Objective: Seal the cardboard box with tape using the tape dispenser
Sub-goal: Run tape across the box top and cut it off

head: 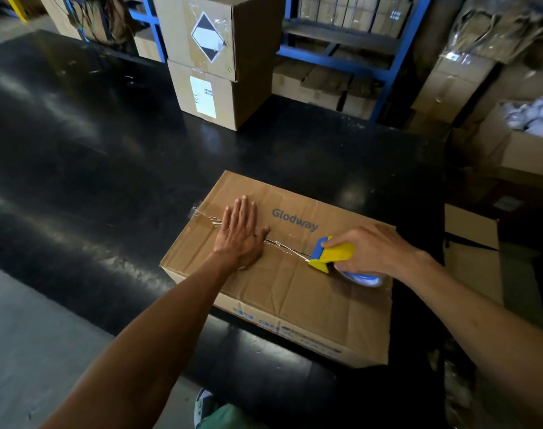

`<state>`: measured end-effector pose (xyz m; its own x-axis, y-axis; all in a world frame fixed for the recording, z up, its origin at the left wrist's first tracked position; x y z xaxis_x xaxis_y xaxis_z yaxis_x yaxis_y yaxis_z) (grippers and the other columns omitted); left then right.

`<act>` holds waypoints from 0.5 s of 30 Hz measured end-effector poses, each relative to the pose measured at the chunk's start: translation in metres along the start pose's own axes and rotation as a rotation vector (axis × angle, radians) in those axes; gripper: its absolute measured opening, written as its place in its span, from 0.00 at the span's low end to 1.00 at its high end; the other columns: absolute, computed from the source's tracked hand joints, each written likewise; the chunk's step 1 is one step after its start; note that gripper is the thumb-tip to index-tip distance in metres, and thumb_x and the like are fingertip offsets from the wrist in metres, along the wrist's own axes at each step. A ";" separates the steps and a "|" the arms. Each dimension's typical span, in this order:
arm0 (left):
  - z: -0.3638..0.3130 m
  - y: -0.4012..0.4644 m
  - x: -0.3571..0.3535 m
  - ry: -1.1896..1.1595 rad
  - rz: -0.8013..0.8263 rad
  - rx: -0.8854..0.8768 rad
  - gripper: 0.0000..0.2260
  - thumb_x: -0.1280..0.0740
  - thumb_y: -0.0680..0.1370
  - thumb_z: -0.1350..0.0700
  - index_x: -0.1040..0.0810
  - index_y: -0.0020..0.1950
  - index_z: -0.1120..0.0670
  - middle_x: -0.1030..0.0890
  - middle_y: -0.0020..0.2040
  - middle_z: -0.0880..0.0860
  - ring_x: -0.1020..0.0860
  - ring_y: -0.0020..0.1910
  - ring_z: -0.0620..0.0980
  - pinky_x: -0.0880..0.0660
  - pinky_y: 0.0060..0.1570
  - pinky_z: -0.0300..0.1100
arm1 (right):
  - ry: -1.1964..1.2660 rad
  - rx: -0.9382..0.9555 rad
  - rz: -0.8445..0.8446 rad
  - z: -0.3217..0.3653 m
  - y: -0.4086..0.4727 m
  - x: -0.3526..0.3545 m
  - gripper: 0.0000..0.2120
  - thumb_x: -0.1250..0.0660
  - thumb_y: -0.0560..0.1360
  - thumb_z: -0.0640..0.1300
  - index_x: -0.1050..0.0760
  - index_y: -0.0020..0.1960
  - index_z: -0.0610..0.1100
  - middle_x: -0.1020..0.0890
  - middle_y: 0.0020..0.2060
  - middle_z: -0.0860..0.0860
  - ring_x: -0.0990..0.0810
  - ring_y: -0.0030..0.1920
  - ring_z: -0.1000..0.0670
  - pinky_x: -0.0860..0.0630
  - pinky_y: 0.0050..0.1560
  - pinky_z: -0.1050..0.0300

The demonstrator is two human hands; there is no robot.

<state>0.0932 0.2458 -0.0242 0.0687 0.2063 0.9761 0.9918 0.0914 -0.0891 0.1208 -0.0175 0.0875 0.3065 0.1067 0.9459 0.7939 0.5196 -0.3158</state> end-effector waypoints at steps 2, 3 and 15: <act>-0.002 -0.001 0.002 0.016 0.001 0.043 0.36 0.63 0.80 0.34 0.63 0.80 0.57 0.65 0.80 0.58 0.66 0.78 0.54 0.66 0.77 0.52 | -0.038 0.036 -0.014 0.007 0.001 0.002 0.26 0.32 0.64 0.65 0.25 0.62 0.67 0.19 0.58 0.56 0.22 0.56 0.48 0.27 0.47 0.56; -0.007 -0.002 0.003 0.020 -0.002 0.052 0.37 0.62 0.80 0.34 0.63 0.80 0.57 0.65 0.80 0.59 0.66 0.79 0.55 0.65 0.77 0.52 | -0.051 0.046 -0.022 0.009 0.002 0.004 0.25 0.32 0.65 0.64 0.25 0.62 0.67 0.19 0.58 0.56 0.22 0.56 0.48 0.29 0.46 0.56; -0.100 -0.023 -0.025 0.081 0.008 -0.158 0.38 0.73 0.74 0.44 0.59 0.80 0.60 0.61 0.81 0.60 0.62 0.80 0.57 0.62 0.77 0.56 | 0.015 0.046 -0.038 0.000 0.002 -0.001 0.26 0.31 0.63 0.65 0.25 0.61 0.70 0.18 0.58 0.57 0.21 0.56 0.48 0.29 0.47 0.57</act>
<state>0.0796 0.1416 -0.0269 0.0787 0.1268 0.9888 0.9954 -0.0653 -0.0708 0.1220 -0.0165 0.0864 0.2845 0.0731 0.9559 0.7805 0.5613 -0.2753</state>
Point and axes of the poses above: each hand's wrist, its own y-axis towards the middle knuckle, its own x-axis out of the back of the hand, z = x × y, the point moved 4 cm from there along y, towards the middle knuckle
